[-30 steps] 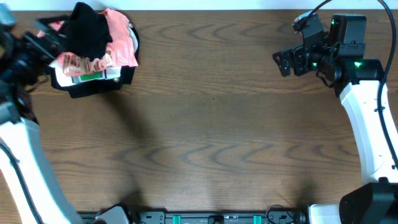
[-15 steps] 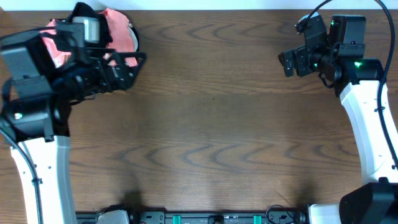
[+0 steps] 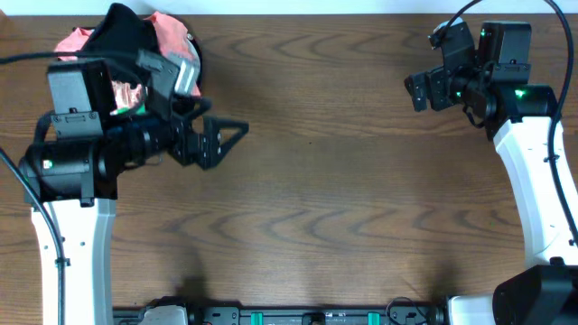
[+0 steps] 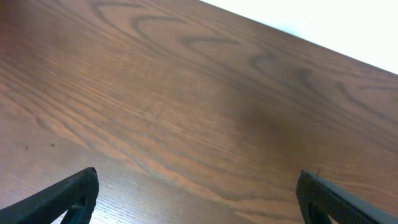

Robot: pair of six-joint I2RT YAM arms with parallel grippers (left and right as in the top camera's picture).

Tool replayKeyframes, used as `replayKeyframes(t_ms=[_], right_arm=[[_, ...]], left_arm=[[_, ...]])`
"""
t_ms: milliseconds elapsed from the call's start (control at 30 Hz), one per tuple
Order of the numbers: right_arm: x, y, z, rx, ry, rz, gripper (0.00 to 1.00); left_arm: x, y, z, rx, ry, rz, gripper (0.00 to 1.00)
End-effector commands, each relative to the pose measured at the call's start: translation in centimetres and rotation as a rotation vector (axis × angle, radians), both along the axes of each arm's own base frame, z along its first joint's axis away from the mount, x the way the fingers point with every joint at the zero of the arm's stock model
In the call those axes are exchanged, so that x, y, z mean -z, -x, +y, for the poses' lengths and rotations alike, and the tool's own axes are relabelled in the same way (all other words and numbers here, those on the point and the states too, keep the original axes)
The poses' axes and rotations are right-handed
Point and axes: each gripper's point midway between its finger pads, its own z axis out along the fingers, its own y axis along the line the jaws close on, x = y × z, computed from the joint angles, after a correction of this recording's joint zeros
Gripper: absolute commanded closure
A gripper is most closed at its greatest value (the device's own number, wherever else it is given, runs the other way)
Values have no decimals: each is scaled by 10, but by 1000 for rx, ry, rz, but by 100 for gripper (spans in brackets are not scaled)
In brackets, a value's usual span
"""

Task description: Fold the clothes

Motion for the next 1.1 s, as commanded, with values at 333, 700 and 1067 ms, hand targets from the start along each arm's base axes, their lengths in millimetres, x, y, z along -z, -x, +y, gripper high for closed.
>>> replayKeyframes(t_ms=[333, 700, 1067], right_arm=[[-4, 0, 1, -11, 13, -13, 1], [-5, 0, 1, -11, 13, -14, 1], [-5, 0, 1, -11, 13, -14, 1]], left_arm=[[66, 19, 59, -138, -449, 34, 2], [54, 18, 59, -349, -332, -428, 2], [68, 36, 74, -573, -187, -712, 2]])
